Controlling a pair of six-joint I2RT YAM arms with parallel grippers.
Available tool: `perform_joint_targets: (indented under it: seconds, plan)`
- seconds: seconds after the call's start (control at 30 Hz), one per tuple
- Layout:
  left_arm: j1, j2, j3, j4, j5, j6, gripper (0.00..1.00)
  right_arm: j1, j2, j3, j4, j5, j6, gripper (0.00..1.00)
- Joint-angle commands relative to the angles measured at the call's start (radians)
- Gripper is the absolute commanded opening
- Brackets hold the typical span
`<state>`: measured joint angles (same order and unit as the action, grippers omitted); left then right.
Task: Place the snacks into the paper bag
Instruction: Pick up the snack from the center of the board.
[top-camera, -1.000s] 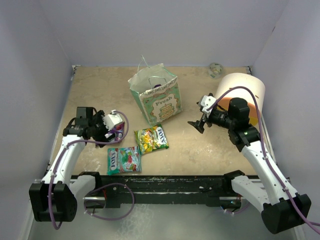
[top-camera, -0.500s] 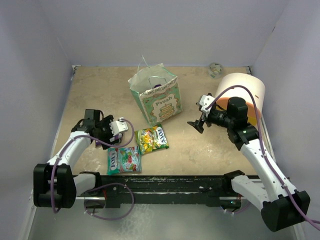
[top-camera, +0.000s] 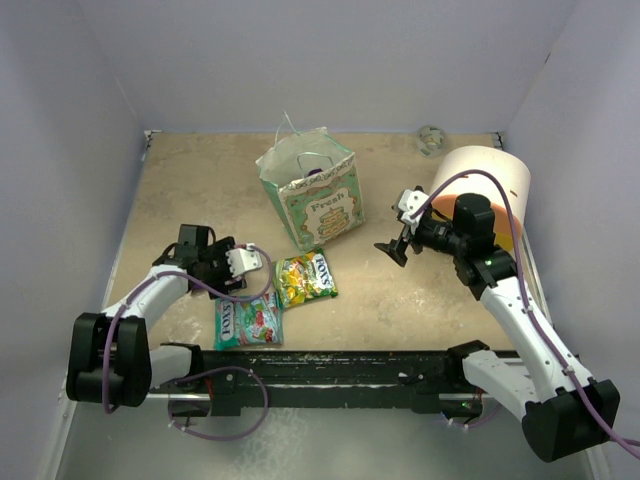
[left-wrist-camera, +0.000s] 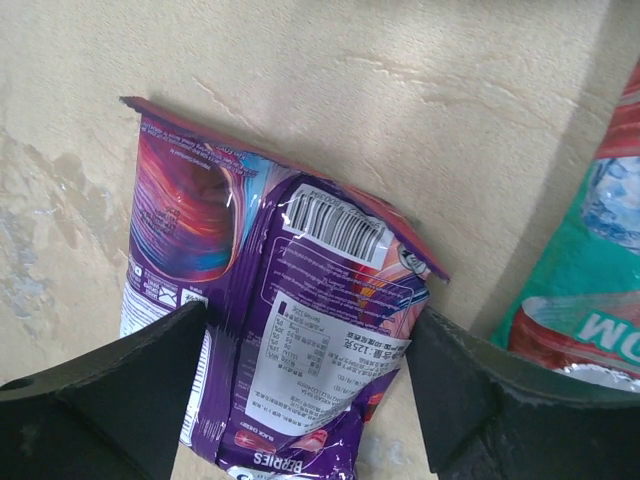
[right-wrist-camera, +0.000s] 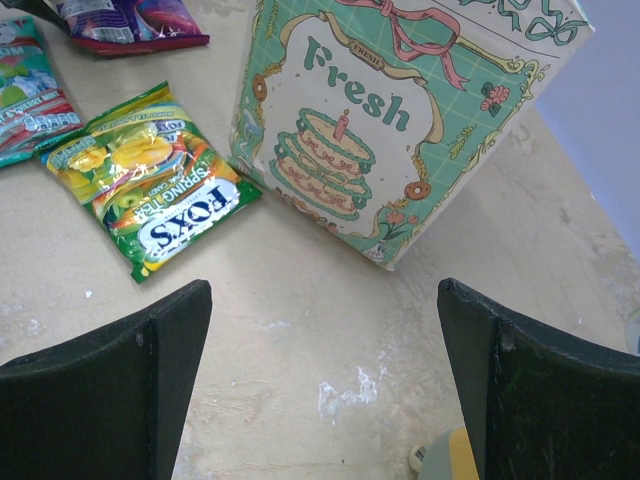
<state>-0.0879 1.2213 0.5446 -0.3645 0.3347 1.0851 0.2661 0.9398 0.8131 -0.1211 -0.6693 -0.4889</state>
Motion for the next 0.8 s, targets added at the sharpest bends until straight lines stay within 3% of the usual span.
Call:
perform_joint_targets:
  seconds: [0.0, 0.17, 0.43, 0.77]
  plan:
    - [-0.006, 0.02, -0.023, 0.086, -0.008, 0.018, 0.77, -0.005, 0.0, 0.014, 0.027, -0.004, -0.002, 0.96]
    - [-0.006, 0.051, -0.016, 0.098, 0.0, -0.014, 0.61, -0.005, -0.007, 0.011, 0.032, -0.001, -0.001, 0.96]
    - [-0.006, 0.029, 0.029, 0.006, 0.018, -0.075, 0.24, -0.005, -0.01, 0.011, 0.032, 0.003, -0.001, 0.96]
    - [-0.006, -0.089, 0.152, -0.196, 0.046, -0.15, 0.01, -0.005, -0.008, 0.011, 0.032, 0.008, -0.004, 0.96]
